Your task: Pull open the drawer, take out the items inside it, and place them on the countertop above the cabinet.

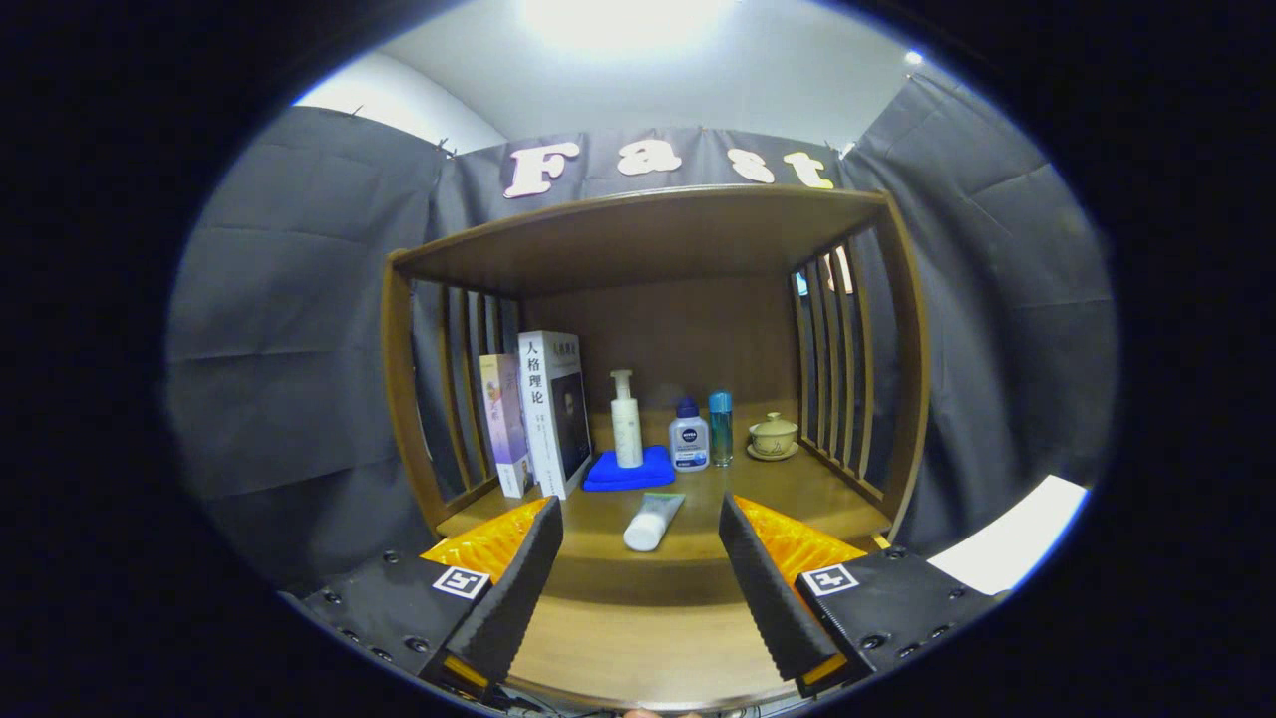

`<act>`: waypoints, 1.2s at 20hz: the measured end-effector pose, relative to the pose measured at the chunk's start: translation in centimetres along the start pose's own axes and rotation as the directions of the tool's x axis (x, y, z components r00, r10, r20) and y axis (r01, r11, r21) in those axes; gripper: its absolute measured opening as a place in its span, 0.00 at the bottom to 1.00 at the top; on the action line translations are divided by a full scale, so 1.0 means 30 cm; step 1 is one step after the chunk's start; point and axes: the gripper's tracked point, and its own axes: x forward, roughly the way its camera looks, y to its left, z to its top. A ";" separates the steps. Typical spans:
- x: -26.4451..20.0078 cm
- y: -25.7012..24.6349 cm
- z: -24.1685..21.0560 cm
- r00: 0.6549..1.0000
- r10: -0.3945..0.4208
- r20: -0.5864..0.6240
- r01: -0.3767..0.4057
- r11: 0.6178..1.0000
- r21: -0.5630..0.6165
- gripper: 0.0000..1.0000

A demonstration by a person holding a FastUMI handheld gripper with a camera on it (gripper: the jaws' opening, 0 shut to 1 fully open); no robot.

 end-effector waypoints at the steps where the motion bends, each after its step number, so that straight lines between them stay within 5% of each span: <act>1: -0.046 0.005 -0.018 1.000 -0.006 0.015 0.006 1.000 0.002 0.98; 6: -0.202 0.000 -0.126 0.993 -0.049 0.109 0.044 0.998 0.051 0.98; 10: -0.252 0.007 -0.264 0.995 -0.063 0.081 0.054 0.991 0.120 0.97; 24: -0.255 -0.016 -0.565 0.996 -0.084 -0.033 0.085 0.995 0.059 0.98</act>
